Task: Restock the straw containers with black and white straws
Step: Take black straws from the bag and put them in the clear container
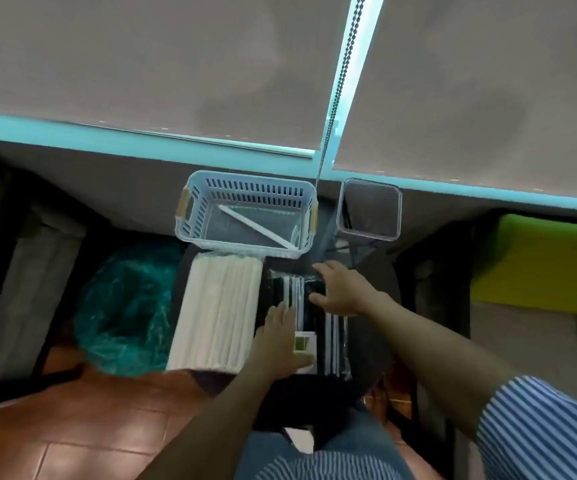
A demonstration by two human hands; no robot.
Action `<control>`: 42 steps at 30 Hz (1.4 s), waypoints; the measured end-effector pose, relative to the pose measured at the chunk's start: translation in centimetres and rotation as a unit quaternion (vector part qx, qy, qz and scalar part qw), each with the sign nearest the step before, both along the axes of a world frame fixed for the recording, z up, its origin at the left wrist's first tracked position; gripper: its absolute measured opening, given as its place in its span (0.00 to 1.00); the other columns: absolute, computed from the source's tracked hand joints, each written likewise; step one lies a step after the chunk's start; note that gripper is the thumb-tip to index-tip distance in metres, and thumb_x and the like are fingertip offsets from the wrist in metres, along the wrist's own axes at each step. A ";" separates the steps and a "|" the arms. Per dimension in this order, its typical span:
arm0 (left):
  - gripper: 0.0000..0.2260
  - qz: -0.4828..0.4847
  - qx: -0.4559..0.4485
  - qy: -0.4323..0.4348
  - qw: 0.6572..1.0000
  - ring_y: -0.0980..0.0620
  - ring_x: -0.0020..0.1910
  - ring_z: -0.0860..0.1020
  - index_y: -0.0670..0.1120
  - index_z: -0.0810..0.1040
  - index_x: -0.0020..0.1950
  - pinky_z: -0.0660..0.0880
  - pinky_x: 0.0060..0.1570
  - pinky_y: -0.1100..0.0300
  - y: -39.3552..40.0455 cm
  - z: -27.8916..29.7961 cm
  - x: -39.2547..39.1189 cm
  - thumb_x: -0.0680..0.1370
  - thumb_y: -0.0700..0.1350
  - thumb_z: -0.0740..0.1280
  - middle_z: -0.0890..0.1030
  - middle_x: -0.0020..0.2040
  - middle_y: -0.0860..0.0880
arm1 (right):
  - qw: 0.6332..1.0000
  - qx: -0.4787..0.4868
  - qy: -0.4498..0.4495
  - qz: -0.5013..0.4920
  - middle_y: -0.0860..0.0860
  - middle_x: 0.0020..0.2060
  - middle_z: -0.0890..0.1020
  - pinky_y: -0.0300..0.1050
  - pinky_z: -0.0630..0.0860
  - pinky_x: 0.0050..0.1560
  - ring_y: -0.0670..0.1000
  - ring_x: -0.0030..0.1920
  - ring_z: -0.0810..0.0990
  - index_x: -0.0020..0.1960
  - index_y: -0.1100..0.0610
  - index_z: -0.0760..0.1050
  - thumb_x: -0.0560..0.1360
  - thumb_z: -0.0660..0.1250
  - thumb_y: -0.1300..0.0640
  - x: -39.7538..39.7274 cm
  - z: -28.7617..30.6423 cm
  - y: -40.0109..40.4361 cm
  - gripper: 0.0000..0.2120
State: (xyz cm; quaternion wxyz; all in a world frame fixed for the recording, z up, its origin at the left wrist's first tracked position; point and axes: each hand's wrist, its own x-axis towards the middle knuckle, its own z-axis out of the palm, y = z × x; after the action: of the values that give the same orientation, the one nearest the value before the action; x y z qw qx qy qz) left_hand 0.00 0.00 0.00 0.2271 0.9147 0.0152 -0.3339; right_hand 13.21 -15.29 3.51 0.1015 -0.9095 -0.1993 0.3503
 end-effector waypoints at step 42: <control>0.24 0.177 -0.155 -0.022 0.972 0.45 0.79 0.59 0.47 0.59 0.80 0.62 0.75 0.49 -2.1 -0.4 -1.6 0.85 0.51 0.59 0.54 0.81 0.44 | 0.973 -0.002 0.179 -0.149 0.57 0.47 0.83 0.51 0.78 0.46 0.55 0.46 0.82 0.52 0.60 0.77 0.73 0.74 0.43 0.2 -0.5 -2.6 0.21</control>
State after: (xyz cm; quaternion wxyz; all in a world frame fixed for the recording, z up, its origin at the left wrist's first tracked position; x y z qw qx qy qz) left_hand -1.63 -2.13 -0.40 0.4217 0.8584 0.1196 -0.2664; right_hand 13.41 -17.88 3.00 0.1842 -0.8518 -0.0396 0.4888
